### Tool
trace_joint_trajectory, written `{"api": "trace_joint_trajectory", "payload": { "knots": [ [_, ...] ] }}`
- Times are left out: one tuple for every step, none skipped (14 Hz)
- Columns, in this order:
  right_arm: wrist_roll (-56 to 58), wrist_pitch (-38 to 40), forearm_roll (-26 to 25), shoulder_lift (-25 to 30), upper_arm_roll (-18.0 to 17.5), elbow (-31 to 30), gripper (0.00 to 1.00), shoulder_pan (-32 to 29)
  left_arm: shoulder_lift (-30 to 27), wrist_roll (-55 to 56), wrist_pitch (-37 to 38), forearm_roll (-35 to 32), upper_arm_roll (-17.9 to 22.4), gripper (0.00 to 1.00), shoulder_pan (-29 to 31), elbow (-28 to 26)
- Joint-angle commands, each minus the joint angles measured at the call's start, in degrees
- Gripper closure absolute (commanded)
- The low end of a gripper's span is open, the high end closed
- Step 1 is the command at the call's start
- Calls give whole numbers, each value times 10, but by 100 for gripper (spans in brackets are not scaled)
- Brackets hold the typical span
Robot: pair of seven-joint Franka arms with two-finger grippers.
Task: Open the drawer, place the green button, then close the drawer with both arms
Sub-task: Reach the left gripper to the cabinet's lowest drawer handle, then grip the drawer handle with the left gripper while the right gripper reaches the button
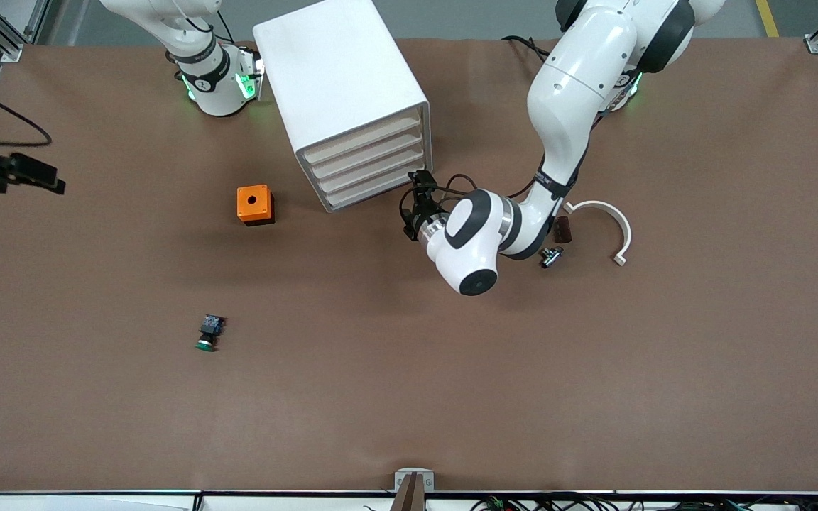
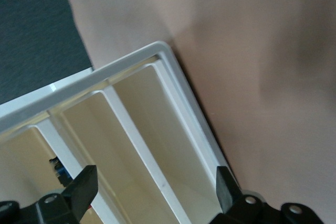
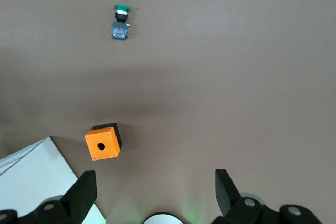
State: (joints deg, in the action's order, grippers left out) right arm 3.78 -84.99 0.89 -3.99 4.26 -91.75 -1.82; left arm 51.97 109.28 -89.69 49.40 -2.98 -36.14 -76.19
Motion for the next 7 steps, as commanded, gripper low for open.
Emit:
{"api": "trace_joint_trajectory", "payload": {
  "knots": [
    [16,-21,-5,-69,-7,27,0,-20,20,26,33,17,-12,17,-3,19],
    [25,-37,0,-86,-8,33,0,-21,25,33,38,20,-18,22,-3,18],
    [24,-47,3,-87,-8,32,0,-19,32,40,42,22,-19,28,-3,17],
    [18,-56,3,-87,-8,28,0,-14,35,44,45,23,-19,33,-3,16],
    [-12,-68,4,-88,-10,26,0,-8,38,46,47,24,-19,34,-3,15],
    [-56,-80,4,-92,-10,24,0,5,41,51,49,31,-19,36,-2,15],
    [-91,-96,4,-95,-10,17,0,19,44,57,57,39,-19,37,-2,14]
  ]
}}
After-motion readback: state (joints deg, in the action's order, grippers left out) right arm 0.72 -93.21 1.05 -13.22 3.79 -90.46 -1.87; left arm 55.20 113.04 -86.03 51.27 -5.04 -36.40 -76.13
